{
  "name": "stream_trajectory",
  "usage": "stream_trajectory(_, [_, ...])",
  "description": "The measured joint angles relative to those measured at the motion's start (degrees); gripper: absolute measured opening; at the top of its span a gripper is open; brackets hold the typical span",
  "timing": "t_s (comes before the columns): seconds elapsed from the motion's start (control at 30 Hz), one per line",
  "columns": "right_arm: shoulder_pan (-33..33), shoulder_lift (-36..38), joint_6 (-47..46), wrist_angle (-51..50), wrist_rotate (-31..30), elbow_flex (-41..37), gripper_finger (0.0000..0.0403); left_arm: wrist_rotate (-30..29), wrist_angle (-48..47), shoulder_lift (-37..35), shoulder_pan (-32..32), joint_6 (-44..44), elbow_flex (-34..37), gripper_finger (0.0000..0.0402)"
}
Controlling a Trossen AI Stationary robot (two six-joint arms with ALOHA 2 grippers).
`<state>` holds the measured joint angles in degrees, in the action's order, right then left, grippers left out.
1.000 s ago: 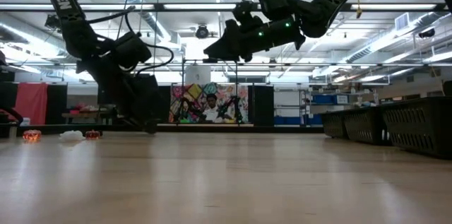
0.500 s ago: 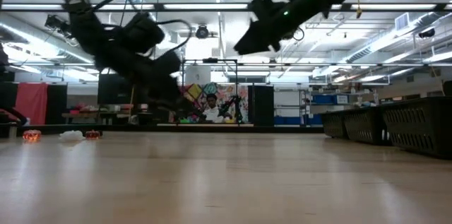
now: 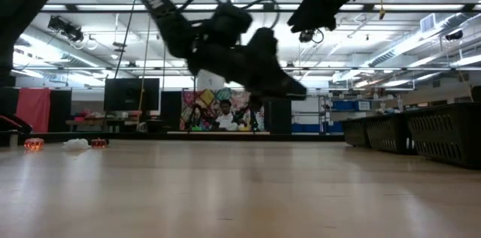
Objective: Sort Halloween decoration
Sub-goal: Put the white ghost toy into the center black bin, then adjust the toys
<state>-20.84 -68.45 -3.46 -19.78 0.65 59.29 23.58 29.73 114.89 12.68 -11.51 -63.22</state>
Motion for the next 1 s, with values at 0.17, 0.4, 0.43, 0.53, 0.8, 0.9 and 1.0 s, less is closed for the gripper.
stream_trajectory(0.17, [0.0,4.2,-0.9,-0.4,-2.8,0.0,0.0169,0.2,-4.9,5.6,-2.2,3.0,-10.9,0.0045])
stream_trajectory(0.4, [0.0,6.5,-0.9,1.8,-6.6,0.0,0.0169,0.2,-6.7,14.1,-3.7,6.2,-23.7,0.0045])
stream_trajectory(0.43, [0.0,6.6,-1.0,1.8,-6.7,0.0,0.0169,0.1,-6.7,15.4,-3.7,6.2,-25.5,0.0045])
stream_trajectory(0.53, [0.0,6.3,-1.4,2.0,-6.8,0.0,0.0169,0.1,-7.9,19.4,-4.1,5.9,-31.3,0.0046])
stream_trajectory(0.8, [0.1,4.8,-1.4,2.4,-6.8,0.0,0.0169,0.1,-14.5,27.1,-6.2,5.8,-43.0,0.005])
stream_trajectory(0.9, [0.1,4.9,-1.3,2.4,-6.8,0.0,0.0169,0.1,-14.6,27.4,-6.9,7.2,-43.5,0.0076])
stream_trajectory(1.0, [0.1,4.9,-0.9,2.4,-6.9,0.0,0.0169,0.1,-14.7,27.3,-7.0,9.9,-43.5,0.0123])
